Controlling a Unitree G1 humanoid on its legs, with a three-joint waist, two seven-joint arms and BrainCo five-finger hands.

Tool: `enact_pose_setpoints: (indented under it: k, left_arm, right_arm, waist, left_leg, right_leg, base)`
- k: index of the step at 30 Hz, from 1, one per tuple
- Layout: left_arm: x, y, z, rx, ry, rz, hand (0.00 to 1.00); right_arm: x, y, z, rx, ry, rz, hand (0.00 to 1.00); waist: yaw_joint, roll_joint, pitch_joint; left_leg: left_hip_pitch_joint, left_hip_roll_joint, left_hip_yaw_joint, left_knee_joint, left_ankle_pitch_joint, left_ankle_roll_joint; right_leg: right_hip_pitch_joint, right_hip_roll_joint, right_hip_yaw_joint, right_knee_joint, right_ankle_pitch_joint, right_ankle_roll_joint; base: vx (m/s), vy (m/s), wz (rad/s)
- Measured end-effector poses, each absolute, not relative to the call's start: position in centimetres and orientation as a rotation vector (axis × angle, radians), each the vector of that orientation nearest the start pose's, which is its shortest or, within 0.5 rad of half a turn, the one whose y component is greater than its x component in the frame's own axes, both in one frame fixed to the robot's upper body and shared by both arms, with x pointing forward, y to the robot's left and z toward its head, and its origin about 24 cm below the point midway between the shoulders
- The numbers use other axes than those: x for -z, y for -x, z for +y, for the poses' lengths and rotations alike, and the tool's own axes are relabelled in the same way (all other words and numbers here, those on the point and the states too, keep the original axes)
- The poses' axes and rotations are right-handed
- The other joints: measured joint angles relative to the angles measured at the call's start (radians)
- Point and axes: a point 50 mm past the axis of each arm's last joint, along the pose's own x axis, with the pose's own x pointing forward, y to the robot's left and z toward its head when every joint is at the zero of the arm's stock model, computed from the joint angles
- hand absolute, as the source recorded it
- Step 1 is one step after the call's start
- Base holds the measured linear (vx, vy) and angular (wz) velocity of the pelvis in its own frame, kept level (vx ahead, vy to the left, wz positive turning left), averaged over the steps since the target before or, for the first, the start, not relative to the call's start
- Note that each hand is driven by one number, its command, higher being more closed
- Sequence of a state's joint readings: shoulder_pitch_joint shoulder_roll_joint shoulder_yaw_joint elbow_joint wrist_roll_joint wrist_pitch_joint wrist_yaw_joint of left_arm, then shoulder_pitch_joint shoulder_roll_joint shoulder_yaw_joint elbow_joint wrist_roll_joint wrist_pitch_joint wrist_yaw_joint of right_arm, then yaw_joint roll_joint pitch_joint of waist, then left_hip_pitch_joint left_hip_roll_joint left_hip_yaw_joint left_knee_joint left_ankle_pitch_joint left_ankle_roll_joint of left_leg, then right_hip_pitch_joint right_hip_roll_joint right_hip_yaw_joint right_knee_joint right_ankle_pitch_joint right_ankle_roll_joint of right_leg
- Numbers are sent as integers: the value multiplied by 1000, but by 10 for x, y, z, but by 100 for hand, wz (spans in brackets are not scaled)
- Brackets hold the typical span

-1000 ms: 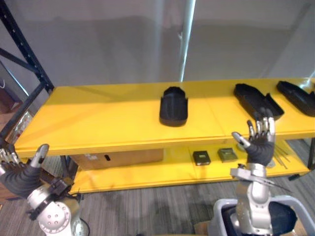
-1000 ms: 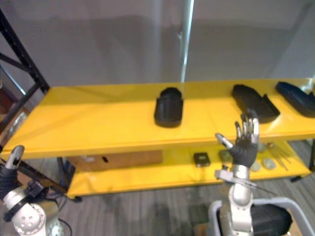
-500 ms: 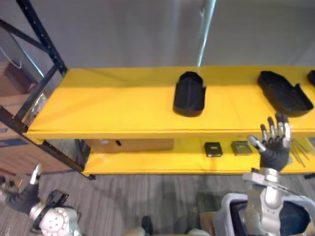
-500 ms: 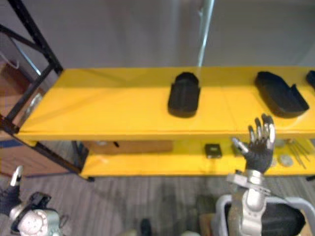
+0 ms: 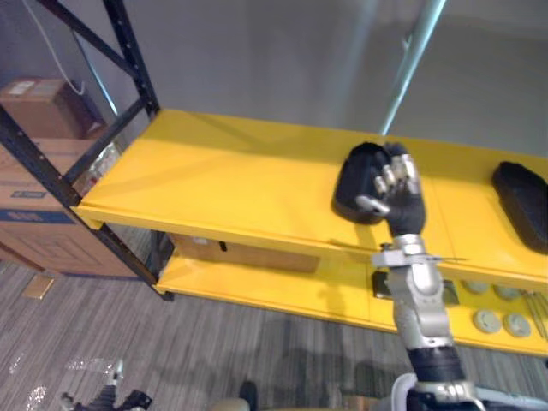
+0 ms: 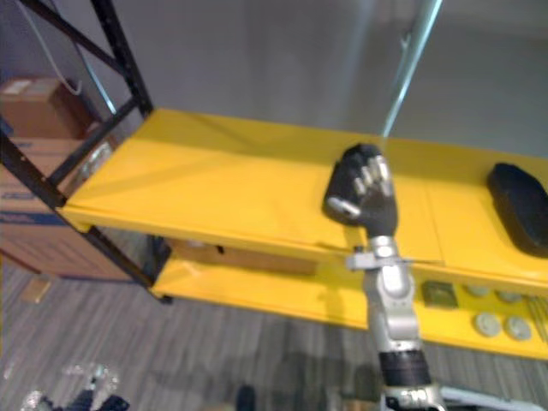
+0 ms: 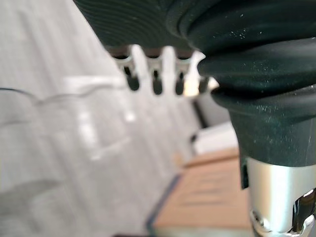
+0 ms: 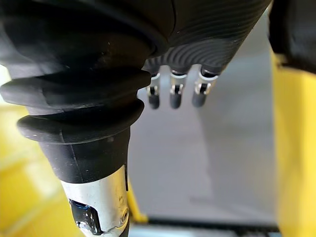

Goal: Walk over and take plastic housings, then place them on the shelf

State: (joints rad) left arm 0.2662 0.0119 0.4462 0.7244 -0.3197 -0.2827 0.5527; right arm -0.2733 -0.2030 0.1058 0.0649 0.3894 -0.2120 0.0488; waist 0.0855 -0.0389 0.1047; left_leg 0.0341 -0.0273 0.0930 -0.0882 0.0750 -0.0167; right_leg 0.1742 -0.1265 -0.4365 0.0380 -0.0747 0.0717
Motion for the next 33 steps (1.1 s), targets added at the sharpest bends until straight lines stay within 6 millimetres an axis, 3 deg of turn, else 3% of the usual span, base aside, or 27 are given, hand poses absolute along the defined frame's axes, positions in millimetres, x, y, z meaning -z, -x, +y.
enact_pose_setpoints:
  k: [4, 12, 26, 32, 33]
  left_arm:
    - [132, -40, 260, -1215, 187, 794, 0]
    - [134, -40, 258, -1172, 206, 808, 0]
    - [136, -51, 253, -1109, 253, 790, 0]
    - [140, -54, 238, -1038, 269, 821, 0]
    - [140, -62, 235, -1010, 269, 813, 0]
  right_arm:
    - [-100, -307, -124, -258, -191, -264, 0]
    - [-74, -312, -99, -262, -236, -121, 0]
    - [-65, -336, -72, -126, -101, 23, 0]
    - [-79, -348, -59, -98, -91, 7, 0]
    - [-87, -352, -60, -84, -69, -25, 0]
  waist:
    - [11, 7, 2]
    - [23, 7, 6]
    - [66, 9, 43]
    - [70, 39, 82]
    - [65, 48, 111]
  left_leg:
    - [5, 2, 1, -2, -5, -5]
    - [1, -3, 15, -2, -5, -4]
    - [21, -29, -5, -1, -7, 11]
    - [22, -19, -11, 6, -7, 10]
    - [-17, -17, -20, 60, -18, 12]
  right_leg:
    - [7, 1, -1, -1, -11, -2]
    - [21, -7, -31, -15, -26, 10]
    - [47, -31, -55, 9, -16, 23]
    - [38, -28, -50, 36, -24, 8]
    - [21, -30, -49, 56, -28, 1]
  base:
    - [-100, -11, -3]
    - [-43, 17, 12]
    - [85, 9, 9]
    - [-50, -9, 1]
    - [-102, 13, 18]
